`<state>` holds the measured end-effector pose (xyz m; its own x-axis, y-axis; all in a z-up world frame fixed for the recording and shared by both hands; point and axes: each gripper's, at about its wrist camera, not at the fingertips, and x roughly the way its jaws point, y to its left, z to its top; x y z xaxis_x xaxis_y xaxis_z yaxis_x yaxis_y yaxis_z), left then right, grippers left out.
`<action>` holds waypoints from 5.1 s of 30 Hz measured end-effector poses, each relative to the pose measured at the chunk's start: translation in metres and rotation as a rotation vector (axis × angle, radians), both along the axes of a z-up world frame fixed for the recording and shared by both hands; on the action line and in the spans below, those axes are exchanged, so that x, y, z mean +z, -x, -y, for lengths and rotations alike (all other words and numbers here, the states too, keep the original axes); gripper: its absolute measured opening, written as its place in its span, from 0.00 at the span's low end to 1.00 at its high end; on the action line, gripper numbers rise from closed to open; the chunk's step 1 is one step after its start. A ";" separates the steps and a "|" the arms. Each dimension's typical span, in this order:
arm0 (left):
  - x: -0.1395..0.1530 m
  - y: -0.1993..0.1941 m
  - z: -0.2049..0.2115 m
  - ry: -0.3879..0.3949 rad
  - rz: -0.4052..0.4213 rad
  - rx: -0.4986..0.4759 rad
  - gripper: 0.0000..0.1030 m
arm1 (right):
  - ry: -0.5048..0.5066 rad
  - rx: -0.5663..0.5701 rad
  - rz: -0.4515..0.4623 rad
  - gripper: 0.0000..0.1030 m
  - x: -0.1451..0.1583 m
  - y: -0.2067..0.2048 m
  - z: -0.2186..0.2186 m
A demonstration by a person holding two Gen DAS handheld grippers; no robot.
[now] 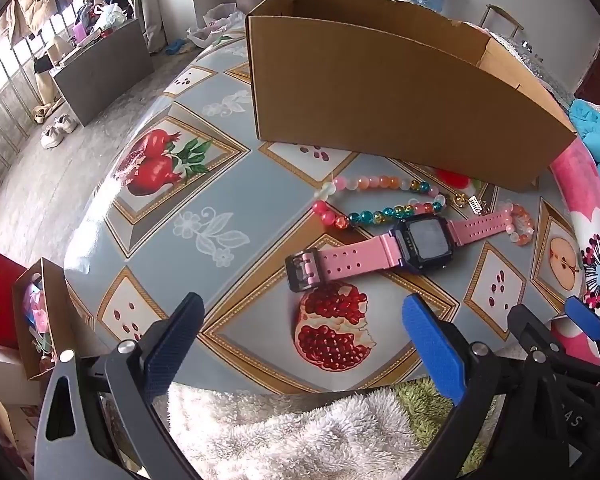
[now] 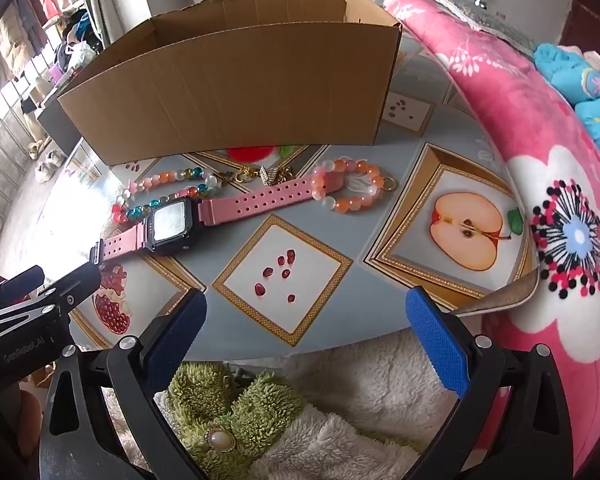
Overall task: Organize jewelry
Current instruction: 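Move the right gripper toward the pink-strap black smartwatch, then grasp the smartwatch face with the right gripper while the left gripper pinches its strap, then lift the smartwatch with both grippers and carry it over the cardboard box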
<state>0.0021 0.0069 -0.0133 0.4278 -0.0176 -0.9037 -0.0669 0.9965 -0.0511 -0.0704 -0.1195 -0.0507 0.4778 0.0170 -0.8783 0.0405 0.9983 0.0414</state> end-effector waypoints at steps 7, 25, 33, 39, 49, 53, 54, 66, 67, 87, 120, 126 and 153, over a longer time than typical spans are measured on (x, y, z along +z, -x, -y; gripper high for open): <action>-0.008 -0.006 -0.003 0.000 -0.026 0.006 0.95 | 0.004 -0.010 -0.019 0.93 -0.002 -0.001 0.001; -0.021 -0.016 -0.026 -0.029 -0.047 0.021 0.95 | 0.022 0.010 -0.063 0.93 -0.015 -0.008 -0.008; -0.036 -0.024 -0.031 -0.061 -0.076 -0.022 0.95 | 0.052 0.040 -0.111 0.93 -0.034 -0.016 -0.017; -0.037 -0.031 -0.031 -0.081 -0.070 -0.075 0.96 | 0.047 0.048 -0.094 0.93 -0.035 -0.017 -0.021; -0.042 -0.047 -0.037 -0.066 -0.087 -0.116 0.96 | 0.041 0.047 -0.093 0.94 -0.035 -0.025 -0.015; -0.042 -0.048 -0.037 -0.066 -0.083 -0.135 0.96 | 0.041 0.047 -0.079 0.94 -0.035 -0.024 -0.014; -0.042 -0.047 -0.036 -0.066 -0.077 -0.139 0.96 | 0.041 0.050 -0.080 0.94 -0.034 -0.024 -0.014; -0.020 -0.028 -0.024 -0.080 0.121 -0.397 0.89 | -0.076 0.106 -0.112 0.93 -0.023 -0.044 0.003; -0.017 -0.026 -0.020 -0.061 0.138 -0.431 0.86 | -0.105 0.106 -0.113 0.93 -0.020 -0.046 0.007; -0.027 -0.043 -0.004 0.043 0.093 -0.633 0.36 | 0.105 0.835 0.047 0.57 -0.001 -0.081 -0.054; -0.018 -0.011 0.015 -0.199 0.172 -0.811 0.36 | -0.314 0.962 -0.301 0.50 -0.014 -0.222 -0.037; -0.016 -0.008 0.016 -0.162 0.162 -0.776 0.06 | -0.317 0.958 -0.277 0.50 -0.003 -0.216 -0.019; -0.014 -0.015 -0.003 -0.134 0.195 -0.743 0.04 | 0.397 0.813 0.225 0.02 -0.002 -0.127 -0.010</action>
<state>0.0170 0.0096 -0.0269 0.4981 -0.2579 -0.8279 0.6182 0.7751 0.1305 0.0563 -0.1092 -0.0532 0.6107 0.1397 -0.7794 -0.6447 0.6592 -0.3870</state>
